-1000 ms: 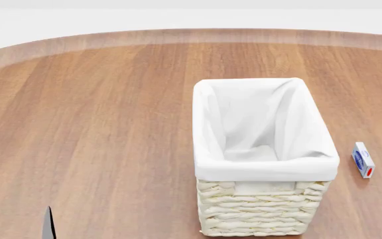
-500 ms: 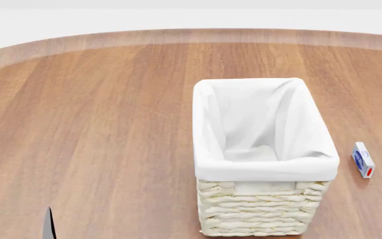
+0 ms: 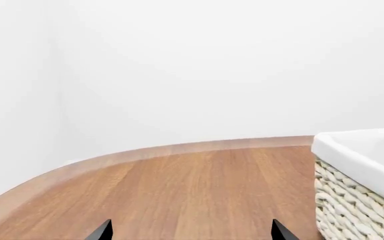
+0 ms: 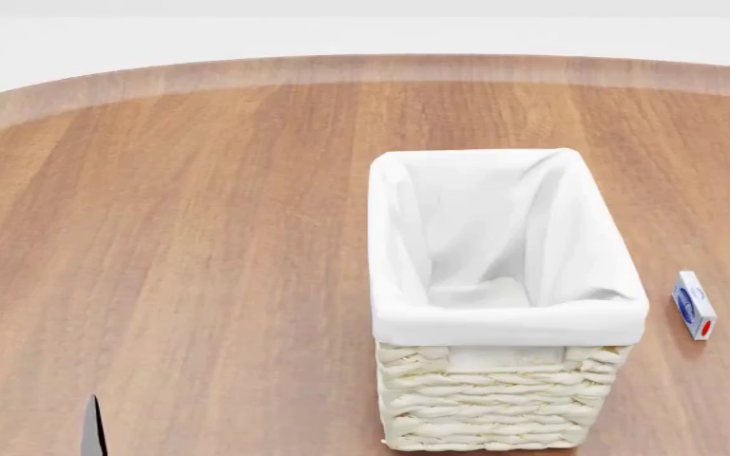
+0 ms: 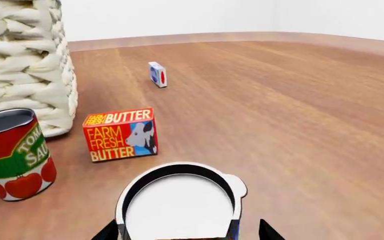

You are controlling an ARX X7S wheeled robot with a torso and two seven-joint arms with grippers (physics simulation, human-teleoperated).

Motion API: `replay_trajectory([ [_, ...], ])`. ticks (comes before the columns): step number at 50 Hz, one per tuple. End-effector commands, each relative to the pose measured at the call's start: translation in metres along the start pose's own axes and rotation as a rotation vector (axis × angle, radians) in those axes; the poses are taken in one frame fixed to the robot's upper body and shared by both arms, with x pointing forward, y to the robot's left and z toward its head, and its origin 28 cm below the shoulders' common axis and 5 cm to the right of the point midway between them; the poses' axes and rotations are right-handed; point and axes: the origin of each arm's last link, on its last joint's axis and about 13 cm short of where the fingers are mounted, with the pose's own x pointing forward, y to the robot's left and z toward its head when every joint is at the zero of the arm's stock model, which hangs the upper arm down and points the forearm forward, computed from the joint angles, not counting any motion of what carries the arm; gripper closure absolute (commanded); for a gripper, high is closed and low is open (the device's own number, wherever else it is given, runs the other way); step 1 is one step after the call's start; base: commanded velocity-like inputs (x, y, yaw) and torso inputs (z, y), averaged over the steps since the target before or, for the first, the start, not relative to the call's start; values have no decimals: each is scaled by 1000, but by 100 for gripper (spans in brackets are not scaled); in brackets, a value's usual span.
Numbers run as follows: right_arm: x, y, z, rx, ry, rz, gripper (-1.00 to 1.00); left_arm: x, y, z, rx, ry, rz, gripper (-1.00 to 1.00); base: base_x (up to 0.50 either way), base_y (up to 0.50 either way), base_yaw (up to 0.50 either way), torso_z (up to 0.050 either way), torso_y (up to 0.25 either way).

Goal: Pick up the alphabet soup and put it in the basket.

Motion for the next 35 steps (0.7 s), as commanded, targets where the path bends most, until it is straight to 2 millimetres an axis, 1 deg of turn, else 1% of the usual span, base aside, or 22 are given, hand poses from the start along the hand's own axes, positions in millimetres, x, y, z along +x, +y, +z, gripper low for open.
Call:
replay_trajectory([
  [1,4,1,-7,2,16,-9,-100,-1,0,0,0,1,0,-100,0,0,0,0,0],
  [2,3,1,-7,3,15,-5,100,-1,0,0,1,1,0,-100,0,0,0,0,0],
  [12,2,4,-5,11,4,1,100,-1,0,0,0,3,0,-100,1,0,0,0,0],
  [18,2,10,15,36,-33,7,100,-1,-1,0,0,5,1,-100,0,0,0,0,0],
  [20,2,15,30,56,-69,21,100,-1,0,0,0,5,2,-100,0,0,0,0,0],
  [23,3,19,46,64,-101,35,100,-1,0,0,-1,5,2,-100,0,0,0,0,0],
  [24,4,21,55,69,-124,41,100,-1,0,0,-1,5,2,-100,0,0,0,0,0],
  [27,6,25,75,71,-163,54,100,-1,0,0,-2,4,3,-100,0,0,0,0,0],
  [28,7,26,86,71,-182,57,100,-1,0,0,-3,4,5,-100,0,0,0,0,0],
  [29,8,27,93,67,-192,55,100,-1,0,0,-3,4,5,-100,0,0,0,0,0],
  [31,9,27,97,78,-205,58,100,-1,0,0,-4,4,5,-100,0,0,0,0,0],
  [32,9,27,112,77,-225,65,100,-1,0,0,-3,4,6,-100,0,0,0,0,0],
  [35,8,28,127,78,-245,70,100,-1,1,0,-6,3,7,-100,0,0,0,0,0],
])
